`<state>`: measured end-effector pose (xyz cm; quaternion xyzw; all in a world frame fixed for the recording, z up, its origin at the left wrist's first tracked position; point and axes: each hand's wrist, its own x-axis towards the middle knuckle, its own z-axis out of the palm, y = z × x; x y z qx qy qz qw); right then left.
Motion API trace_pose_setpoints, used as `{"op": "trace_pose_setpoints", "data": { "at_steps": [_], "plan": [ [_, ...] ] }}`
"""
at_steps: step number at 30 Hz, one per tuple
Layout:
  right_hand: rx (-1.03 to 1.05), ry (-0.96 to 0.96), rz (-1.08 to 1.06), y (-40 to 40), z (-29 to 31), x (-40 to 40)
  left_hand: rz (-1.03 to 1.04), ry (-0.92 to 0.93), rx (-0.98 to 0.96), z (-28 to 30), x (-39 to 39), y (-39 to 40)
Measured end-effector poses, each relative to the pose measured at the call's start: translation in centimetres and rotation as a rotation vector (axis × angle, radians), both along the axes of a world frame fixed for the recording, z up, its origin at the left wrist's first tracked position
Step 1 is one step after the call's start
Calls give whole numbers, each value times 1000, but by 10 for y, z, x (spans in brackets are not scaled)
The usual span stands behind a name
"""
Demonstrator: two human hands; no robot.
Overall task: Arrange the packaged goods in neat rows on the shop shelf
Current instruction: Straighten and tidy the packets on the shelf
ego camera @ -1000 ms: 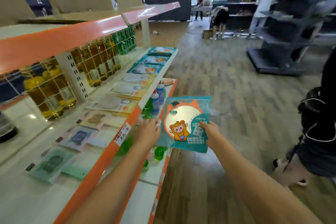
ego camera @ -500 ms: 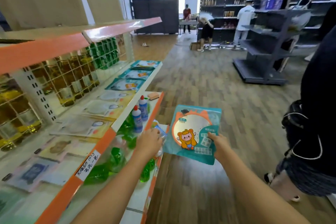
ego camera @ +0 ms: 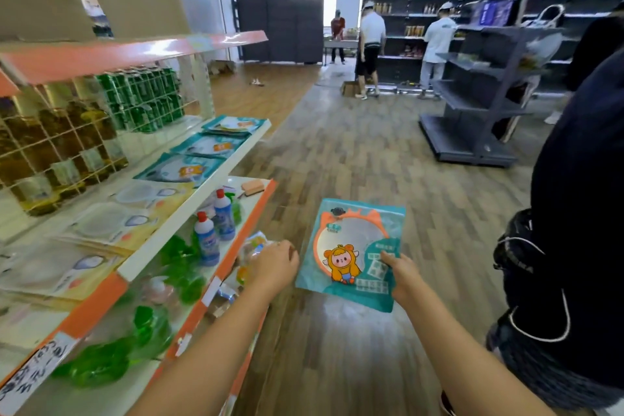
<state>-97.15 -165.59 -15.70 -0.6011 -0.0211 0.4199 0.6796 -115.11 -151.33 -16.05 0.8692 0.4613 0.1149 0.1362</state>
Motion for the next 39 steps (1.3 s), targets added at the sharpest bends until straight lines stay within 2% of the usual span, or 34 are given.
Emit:
{"op": "trace_pose_setpoints", "data": {
  "at_steps": [8, 12, 22, 31, 39],
  "plan": [
    [-52, 59, -11, 39, -22, 45, -31, 71, -18, -13, 48, 37],
    [-81, 61, -32, 68, -31, 69, -63, 66, -87, -21, 78, 73],
    [-54, 20, -112, 148, -16, 147, -124, 49, -56, -13, 165, 167],
    [-113, 50, -175, 180, -48, 196, -182, 88, -83, -35, 227, 213],
    [-122, 76, -126, 228, -57, 259, -132, 56, -135, -45, 278, 256]
  ]
}}
